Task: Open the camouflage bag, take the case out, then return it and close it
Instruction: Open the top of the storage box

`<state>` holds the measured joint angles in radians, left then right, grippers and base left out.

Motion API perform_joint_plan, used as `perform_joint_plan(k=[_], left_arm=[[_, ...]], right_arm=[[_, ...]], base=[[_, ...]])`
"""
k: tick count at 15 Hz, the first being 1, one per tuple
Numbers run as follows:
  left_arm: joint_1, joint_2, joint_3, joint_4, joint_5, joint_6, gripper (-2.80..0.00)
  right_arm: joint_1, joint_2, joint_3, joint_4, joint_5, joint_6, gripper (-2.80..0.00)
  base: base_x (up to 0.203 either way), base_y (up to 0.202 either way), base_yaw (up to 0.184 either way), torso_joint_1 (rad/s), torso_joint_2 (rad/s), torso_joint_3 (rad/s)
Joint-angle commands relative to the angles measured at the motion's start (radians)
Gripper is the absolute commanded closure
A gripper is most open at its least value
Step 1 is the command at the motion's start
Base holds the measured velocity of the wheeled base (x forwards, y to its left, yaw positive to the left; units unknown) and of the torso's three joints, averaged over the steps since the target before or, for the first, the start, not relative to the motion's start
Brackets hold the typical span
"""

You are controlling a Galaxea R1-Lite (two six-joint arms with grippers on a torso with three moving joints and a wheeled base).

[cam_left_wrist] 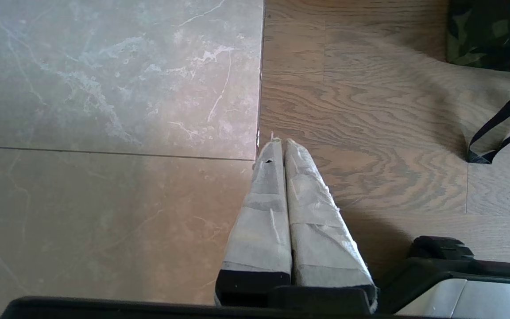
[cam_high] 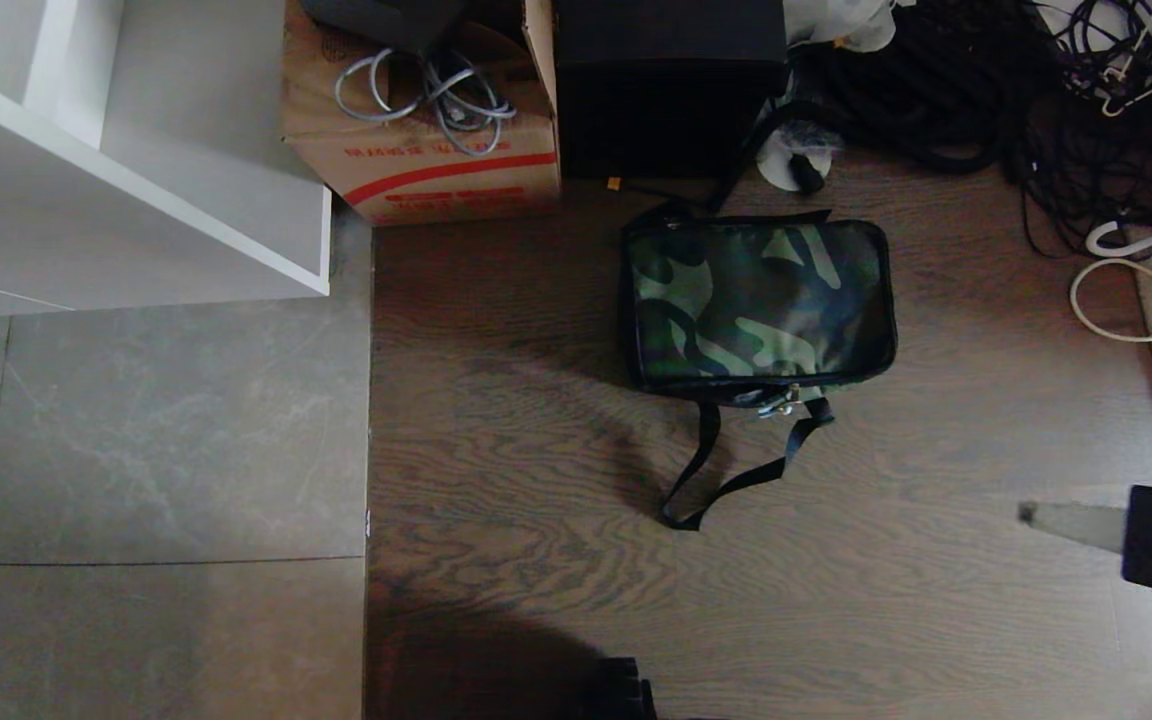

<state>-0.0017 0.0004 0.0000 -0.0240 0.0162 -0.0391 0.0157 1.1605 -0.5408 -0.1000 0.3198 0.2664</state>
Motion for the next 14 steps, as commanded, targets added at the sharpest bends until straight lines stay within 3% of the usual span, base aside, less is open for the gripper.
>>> perform_joint_plan(k=[1, 2, 3, 8, 12, 14], left_arm=[[0.0, 0.0, 0.011, -0.001, 0.001, -0.001, 0.0], [0.0, 0.0, 0.011, -0.001, 0.001, -0.001, 0.0], [0.0, 0.0, 0.011, -0.001, 0.001, -0.001, 0.0], [0.0, 0.0, 0.011, -0.001, 0.001, -0.001, 0.0], [0.0, 0.0, 0.011, -0.001, 0.001, -0.001, 0.0], [0.0, 0.0, 0.011, -0.001, 0.001, -0.001, 0.0]], right_arm=[[0.01, 0.279, 0.061, -0.241, 0.006, 0.014, 0.0], [0.013, 0.353, 0.066, -0.287, 0.009, 0.03, 0.0], [0.015, 0.421, 0.066, -0.345, 0.01, 0.043, -2.8], [0.042, 0.635, -0.012, -0.583, 0.011, 0.06, -2.8], [0.075, 0.8, -0.018, -0.884, 0.01, 0.066, -2.8], [0.138, 0.857, -0.03, -1.007, 0.01, 0.128, -2.8]], base=[[0.0, 0.0, 0.0, 0.0, 0.0, 0.0], [0.0, 0.0, 0.0, 0.0, 0.0, 0.0], [0.0, 0.0, 0.0, 0.0, 0.0, 0.0], [0.0, 0.0, 0.0, 0.0, 0.0, 0.0], [0.0, 0.0, 0.0, 0.0, 0.0, 0.0], [0.0, 0.0, 0.0, 0.0, 0.0, 0.0]])
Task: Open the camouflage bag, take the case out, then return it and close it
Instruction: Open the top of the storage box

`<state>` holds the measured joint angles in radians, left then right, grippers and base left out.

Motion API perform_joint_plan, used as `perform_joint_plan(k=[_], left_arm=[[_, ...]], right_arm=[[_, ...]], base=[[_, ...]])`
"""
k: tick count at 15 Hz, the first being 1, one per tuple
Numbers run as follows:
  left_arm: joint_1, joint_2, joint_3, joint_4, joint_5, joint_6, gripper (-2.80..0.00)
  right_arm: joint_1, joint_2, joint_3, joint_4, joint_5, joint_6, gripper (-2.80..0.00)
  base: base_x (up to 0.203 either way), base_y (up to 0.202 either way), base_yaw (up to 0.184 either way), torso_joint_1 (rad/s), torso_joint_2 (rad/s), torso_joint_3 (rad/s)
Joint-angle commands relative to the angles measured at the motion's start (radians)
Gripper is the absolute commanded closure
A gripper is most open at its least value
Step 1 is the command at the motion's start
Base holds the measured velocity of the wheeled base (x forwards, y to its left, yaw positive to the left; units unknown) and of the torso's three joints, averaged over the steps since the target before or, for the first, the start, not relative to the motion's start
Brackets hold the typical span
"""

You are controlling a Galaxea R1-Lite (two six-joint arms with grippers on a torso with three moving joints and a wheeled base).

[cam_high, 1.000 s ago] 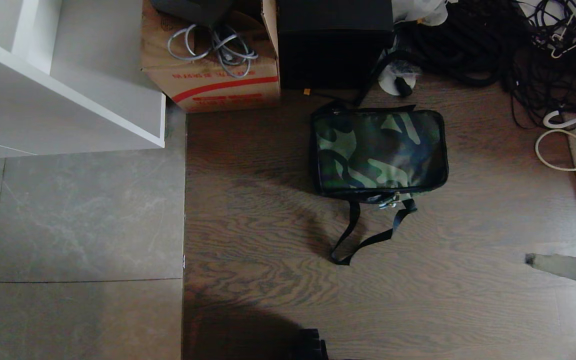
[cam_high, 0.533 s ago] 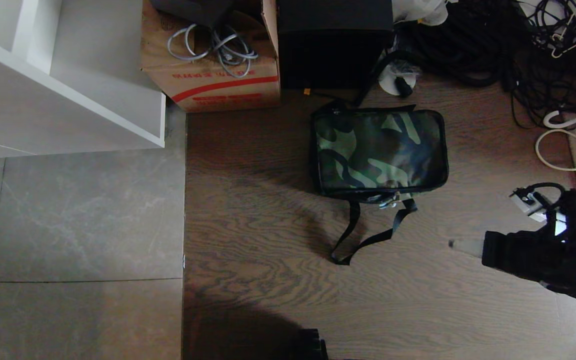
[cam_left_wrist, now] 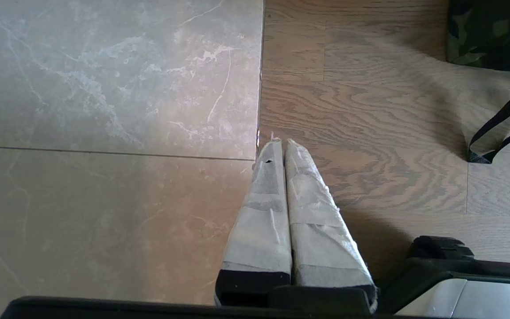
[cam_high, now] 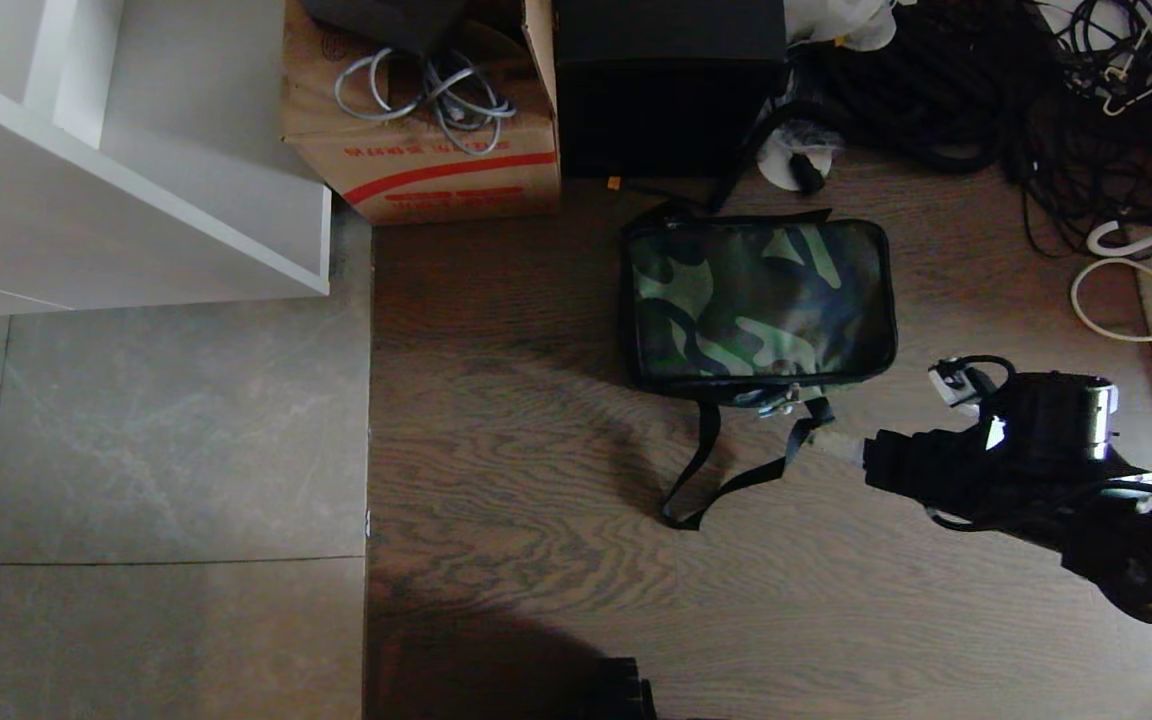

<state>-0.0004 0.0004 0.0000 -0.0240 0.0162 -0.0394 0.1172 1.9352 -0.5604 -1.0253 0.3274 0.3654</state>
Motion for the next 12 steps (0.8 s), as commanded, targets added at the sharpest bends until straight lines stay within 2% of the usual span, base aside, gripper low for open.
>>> perform_joint_plan(k=[1, 7, 12], left_arm=[[-0.001, 0.0, 0.011, -0.001, 0.001, -0.001, 0.0], [-0.001, 0.0, 0.011, 0.0, 0.001, -0.001, 0.0], [-0.001, 0.0, 0.011, -0.001, 0.001, -0.001, 0.0]], right_arm=[[0.055, 0.111, -0.036, -0.125, 0.0, 0.048, -2.8], [0.08, 0.249, -0.146, -0.24, 0.002, 0.081, -2.8], [0.054, 0.272, -0.211, -0.243, 0.001, 0.034, -2.8]], base=[[0.0, 0.0, 0.0, 0.0, 0.0, 0.0], [0.0, 0.0, 0.0, 0.0, 0.0, 0.0], [0.0, 0.0, 0.0, 0.0, 0.0, 0.0]])
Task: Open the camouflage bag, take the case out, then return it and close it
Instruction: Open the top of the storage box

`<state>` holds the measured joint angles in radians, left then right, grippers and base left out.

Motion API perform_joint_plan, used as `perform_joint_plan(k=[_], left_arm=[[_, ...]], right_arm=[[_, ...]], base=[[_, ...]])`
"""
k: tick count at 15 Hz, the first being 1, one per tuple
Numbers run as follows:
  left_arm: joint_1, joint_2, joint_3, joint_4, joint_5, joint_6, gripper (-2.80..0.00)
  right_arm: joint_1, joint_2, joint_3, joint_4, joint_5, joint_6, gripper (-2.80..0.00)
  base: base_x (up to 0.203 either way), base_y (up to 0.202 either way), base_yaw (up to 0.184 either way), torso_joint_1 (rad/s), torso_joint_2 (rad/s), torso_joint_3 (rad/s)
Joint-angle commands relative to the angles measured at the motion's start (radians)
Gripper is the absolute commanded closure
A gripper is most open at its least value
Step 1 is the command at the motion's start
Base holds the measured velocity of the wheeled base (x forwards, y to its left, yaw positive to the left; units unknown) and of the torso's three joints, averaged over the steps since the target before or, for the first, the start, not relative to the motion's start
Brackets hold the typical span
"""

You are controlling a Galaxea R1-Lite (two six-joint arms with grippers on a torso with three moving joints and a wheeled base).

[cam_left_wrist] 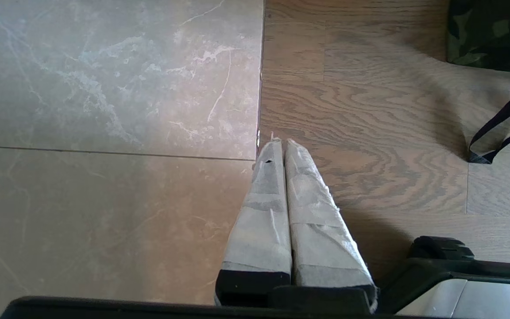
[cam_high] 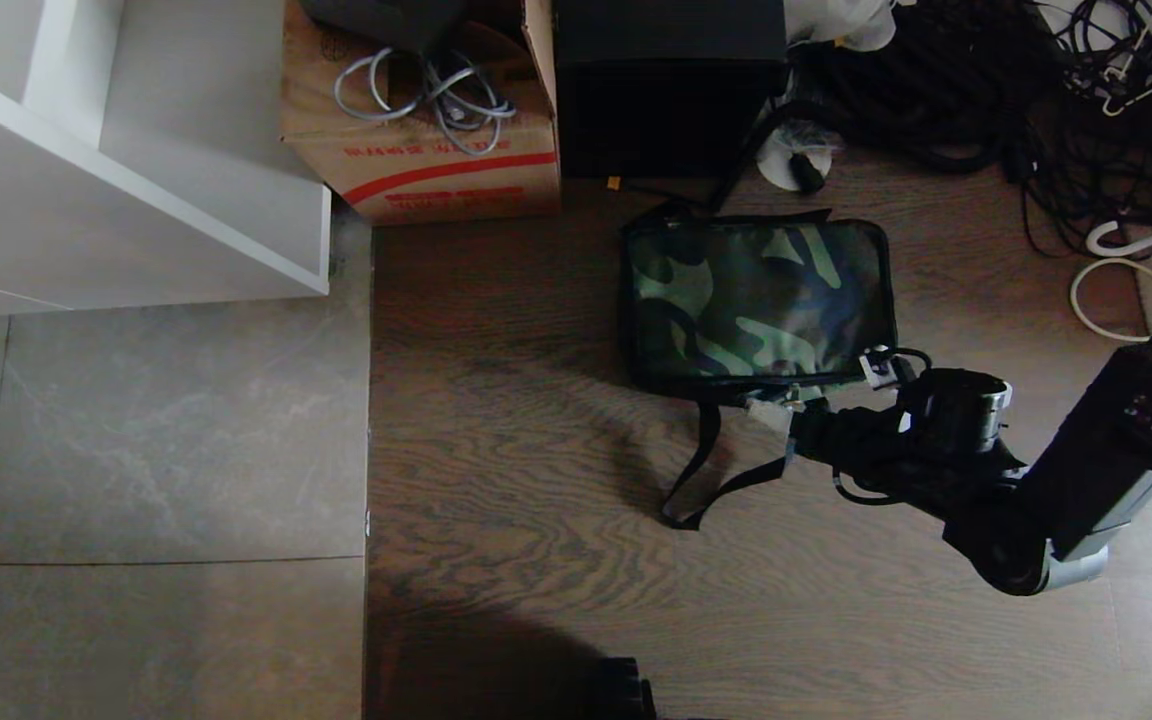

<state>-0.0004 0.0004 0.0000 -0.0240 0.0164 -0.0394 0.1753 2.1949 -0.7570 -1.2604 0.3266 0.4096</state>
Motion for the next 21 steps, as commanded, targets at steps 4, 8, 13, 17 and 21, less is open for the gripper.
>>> perform_joint_plan(k=[4, 8, 13, 17, 21], left_arm=[[-0.001, 0.0, 0.011, -0.001, 0.001, -0.001, 0.0], [0.0, 0.0, 0.011, -0.001, 0.001, -0.001, 0.0], [-0.001, 0.0, 0.011, -0.001, 0.001, -0.001, 0.0], [0.0, 0.0, 0.011, 0.001, 0.001, -0.001, 0.0], [0.0, 0.0, 0.011, -0.001, 0.001, -0.001, 0.0]], right_arm=[[-0.016, 0.018, -0.004, -0.003, 0.0, -0.1, -2.8], [-0.02, 0.029, -0.012, -0.069, 0.002, -0.105, -2.8], [-0.022, 0.069, -0.005, -0.14, 0.006, -0.226, -2.8], [-0.024, 0.083, -0.012, -0.151, 0.006, -0.229, -2.8], [-0.03, 0.109, -0.018, -0.177, 0.006, -0.246, 0.0]], base=[[0.0, 0.0, 0.0, 0.0, 0.0, 0.0], [0.0, 0.0, 0.0, 0.0, 0.0, 0.0], [0.0, 0.0, 0.0, 0.0, 0.0, 0.0], [0.0, 0.0, 0.0, 0.0, 0.0, 0.0], [0.0, 0.0, 0.0, 0.0, 0.0, 0.0]])
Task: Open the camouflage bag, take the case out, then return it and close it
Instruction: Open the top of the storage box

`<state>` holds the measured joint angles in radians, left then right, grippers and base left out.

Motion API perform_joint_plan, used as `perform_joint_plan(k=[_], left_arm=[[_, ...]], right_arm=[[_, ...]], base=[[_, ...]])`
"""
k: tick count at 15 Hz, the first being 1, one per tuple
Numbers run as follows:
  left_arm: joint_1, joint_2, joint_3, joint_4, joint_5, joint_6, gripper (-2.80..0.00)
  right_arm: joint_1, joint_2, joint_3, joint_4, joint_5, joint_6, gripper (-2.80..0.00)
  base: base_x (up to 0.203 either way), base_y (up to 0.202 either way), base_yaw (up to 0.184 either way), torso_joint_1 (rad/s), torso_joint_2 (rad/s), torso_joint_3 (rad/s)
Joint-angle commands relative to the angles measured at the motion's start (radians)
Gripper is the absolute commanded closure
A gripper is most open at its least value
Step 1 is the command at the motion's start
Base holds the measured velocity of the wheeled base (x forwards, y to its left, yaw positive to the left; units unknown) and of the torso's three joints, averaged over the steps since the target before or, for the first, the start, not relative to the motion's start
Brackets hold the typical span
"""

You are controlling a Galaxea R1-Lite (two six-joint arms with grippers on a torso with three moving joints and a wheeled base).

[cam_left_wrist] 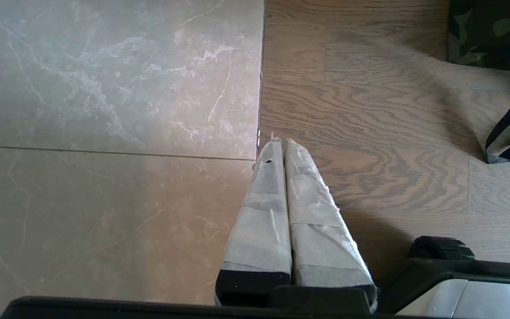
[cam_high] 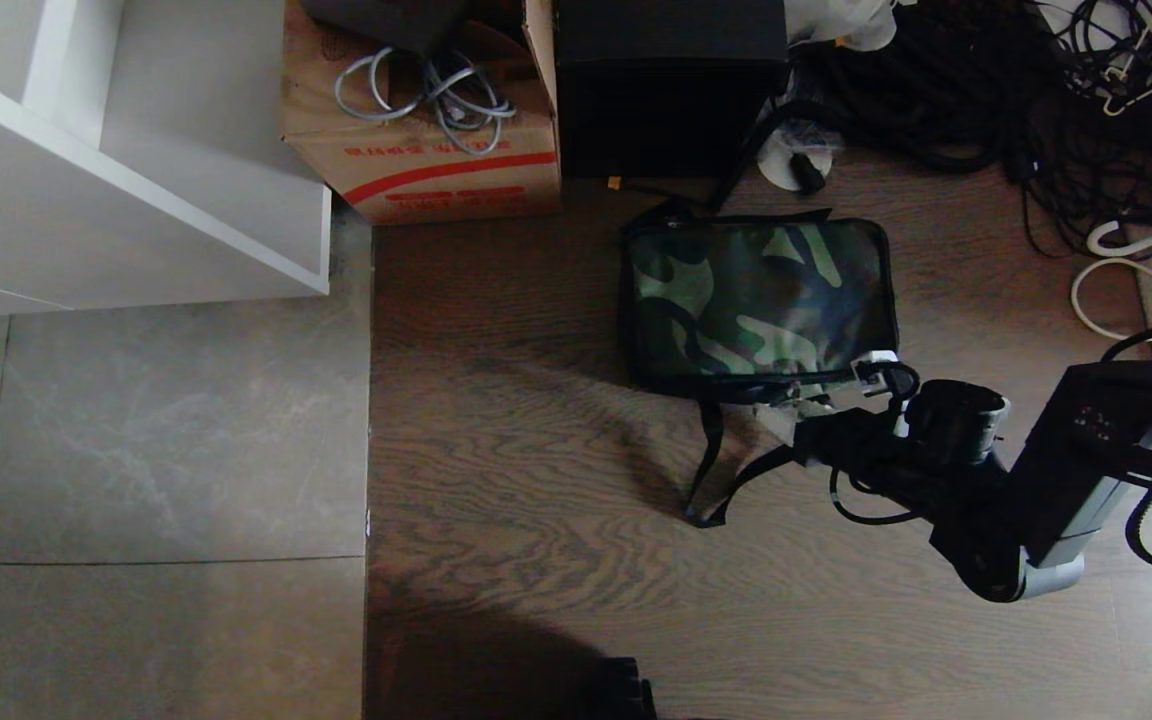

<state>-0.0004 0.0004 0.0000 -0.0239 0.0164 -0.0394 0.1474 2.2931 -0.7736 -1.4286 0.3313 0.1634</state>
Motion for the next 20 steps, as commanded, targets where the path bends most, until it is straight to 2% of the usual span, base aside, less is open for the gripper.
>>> perform_joint_plan(k=[1, 11, 12, 15, 16, 20], left_arm=[[0.0, 0.0, 0.011, -0.001, 0.0, -0.001, 0.0], [0.0, 0.0, 0.011, -0.001, 0.0, -0.001, 0.0], [0.0, 0.0, 0.011, -0.001, 0.0, -0.001, 0.0], [0.0, 0.0, 0.011, 0.0, 0.0, -0.001, 0.0], [0.0, 0.0, 0.011, 0.001, 0.0, -0.001, 0.0], [-0.001, 0.0, 0.011, 0.0, 0.0, -0.001, 0.0]], right_arm=[[-0.002, 0.014, -0.001, -0.009, 0.002, -0.001, 0.0], [-0.018, -0.039, 0.053, -0.012, 0.009, -0.018, 0.0], [-0.027, -0.06, 0.07, -0.009, 0.031, -0.024, 0.0], [-0.088, -0.124, 0.13, 0.004, 0.183, -0.055, 0.0], [-0.1, -0.134, 0.147, 0.016, 0.206, -0.056, 0.0], [-0.13, -0.157, 0.155, 0.041, 0.215, -0.061, 0.0]], base=[[0.0, 0.0, 0.0, 0.0, 0.0, 0.0], [0.0, 0.0, 0.0, 0.0, 0.0, 0.0], [0.0, 0.0, 0.0, 0.0, 0.0, 0.0], [0.0, 0.0, 0.0, 0.0, 0.0, 0.0], [0.0, 0.0, 0.0, 0.0, 0.0, 0.0], [0.0, 0.0, 0.0, 0.0, 0.0, 0.0]])
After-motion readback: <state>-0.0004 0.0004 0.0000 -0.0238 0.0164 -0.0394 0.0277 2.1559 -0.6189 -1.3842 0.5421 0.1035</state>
